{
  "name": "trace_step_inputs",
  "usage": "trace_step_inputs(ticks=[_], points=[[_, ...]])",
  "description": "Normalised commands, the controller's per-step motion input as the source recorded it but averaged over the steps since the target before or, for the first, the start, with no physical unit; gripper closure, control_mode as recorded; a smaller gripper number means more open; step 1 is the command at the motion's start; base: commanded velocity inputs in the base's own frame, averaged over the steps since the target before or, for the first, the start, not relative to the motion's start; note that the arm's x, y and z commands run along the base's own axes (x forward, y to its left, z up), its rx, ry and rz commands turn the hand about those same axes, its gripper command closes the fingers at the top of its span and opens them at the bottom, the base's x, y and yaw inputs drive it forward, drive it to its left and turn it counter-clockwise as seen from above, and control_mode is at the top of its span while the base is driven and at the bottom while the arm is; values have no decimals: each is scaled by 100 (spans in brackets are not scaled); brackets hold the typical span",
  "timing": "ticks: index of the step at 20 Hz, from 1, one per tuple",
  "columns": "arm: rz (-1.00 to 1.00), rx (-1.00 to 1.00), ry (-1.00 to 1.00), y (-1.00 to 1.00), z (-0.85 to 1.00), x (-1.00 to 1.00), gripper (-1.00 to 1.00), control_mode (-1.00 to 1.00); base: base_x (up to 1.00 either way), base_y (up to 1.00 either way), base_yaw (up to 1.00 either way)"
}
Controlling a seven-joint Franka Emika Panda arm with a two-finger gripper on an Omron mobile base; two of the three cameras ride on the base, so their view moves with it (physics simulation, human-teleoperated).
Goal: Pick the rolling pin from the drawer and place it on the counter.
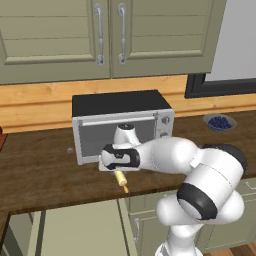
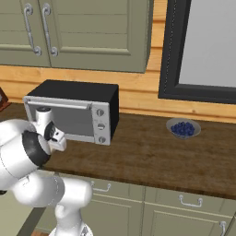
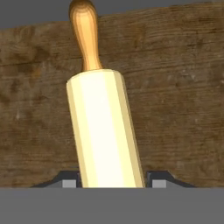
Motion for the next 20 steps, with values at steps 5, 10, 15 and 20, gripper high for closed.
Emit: trace_step_inputs(ticks=[5,10,15,20], points=[[0,0,0,0,-22,5,-100,-100,0,0,0],[0,0,0,0,0,0,-100,-100,0,0,0],[0,0,-5,-12,68,0,-100,-100,0,0,0],[0,0,-3,-54,100,-25,-100,-100,0,0,0]])
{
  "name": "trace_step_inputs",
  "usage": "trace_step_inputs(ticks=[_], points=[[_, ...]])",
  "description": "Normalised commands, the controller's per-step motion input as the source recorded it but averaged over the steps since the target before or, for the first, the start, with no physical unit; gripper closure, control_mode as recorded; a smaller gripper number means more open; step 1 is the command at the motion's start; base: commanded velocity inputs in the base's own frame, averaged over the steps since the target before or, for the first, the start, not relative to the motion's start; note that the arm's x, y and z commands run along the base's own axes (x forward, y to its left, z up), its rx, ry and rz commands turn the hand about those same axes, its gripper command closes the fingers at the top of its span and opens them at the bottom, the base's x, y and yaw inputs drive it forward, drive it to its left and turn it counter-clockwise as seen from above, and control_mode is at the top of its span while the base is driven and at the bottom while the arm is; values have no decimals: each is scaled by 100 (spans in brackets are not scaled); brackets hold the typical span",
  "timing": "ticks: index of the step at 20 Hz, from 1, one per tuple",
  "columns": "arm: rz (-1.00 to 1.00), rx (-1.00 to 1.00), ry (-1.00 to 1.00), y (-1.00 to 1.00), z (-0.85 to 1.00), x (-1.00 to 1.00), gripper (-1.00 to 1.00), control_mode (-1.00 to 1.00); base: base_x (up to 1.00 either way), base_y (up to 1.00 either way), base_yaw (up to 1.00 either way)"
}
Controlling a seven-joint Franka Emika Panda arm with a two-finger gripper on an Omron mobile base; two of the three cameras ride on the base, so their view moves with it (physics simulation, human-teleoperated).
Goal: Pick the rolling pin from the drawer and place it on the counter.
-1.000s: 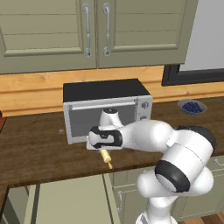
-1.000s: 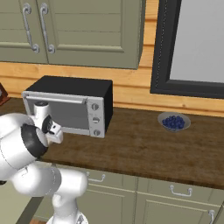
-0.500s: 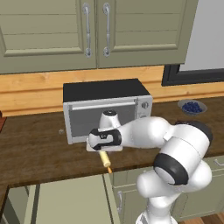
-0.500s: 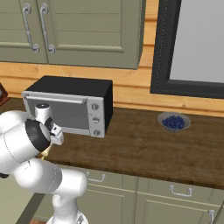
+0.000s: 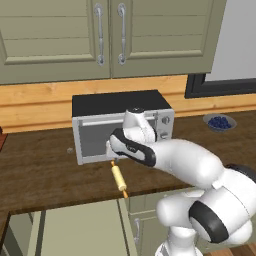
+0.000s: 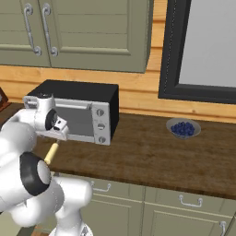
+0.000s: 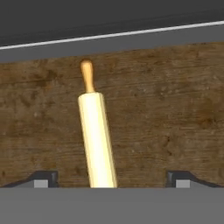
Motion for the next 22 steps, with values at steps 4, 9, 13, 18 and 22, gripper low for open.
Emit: trace_step_inputs(ticks=[4,9,13,18,22], points=[[0,0,-2,-100,100,-39,-100,-100,0,0,0],[0,0,0,-96,97,-32,-100,-100,0,0,0],[0,0,0,-88,82,-84,-100,-100,0,0,0],[0,0,-5,-43,57,-95,-100,-100,0,0,0],[0,0,-14,0,57,-93,-100,-100,0,0,0]])
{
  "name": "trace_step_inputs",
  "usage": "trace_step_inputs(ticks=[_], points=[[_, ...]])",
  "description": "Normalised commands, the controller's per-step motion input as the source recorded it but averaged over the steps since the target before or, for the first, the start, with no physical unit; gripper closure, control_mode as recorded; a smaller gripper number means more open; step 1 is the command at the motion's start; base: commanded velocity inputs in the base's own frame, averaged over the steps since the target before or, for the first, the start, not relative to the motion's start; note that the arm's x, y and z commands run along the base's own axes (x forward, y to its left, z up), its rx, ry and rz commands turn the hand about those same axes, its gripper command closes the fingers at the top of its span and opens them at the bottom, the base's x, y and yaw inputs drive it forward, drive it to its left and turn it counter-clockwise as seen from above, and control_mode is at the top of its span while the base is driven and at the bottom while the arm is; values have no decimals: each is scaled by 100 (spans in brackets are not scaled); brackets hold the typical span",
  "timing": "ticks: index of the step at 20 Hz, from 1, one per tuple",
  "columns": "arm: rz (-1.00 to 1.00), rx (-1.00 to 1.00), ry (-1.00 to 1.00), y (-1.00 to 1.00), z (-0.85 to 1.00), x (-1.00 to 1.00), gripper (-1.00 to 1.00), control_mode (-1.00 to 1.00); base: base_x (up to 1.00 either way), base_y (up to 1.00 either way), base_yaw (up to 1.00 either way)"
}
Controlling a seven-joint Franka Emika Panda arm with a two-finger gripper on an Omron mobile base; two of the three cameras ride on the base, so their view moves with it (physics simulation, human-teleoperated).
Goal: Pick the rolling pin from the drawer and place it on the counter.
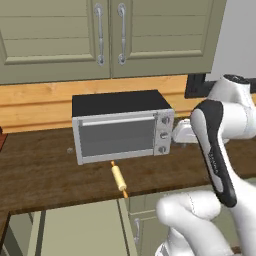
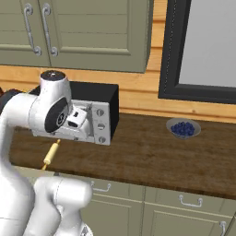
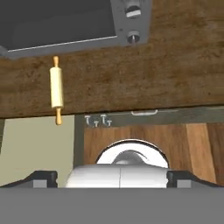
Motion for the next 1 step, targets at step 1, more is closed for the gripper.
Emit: trace_step_inputs(ticks=[1], points=[[0,0,-15,0,59,-71,-100,-100,0,0,0]])
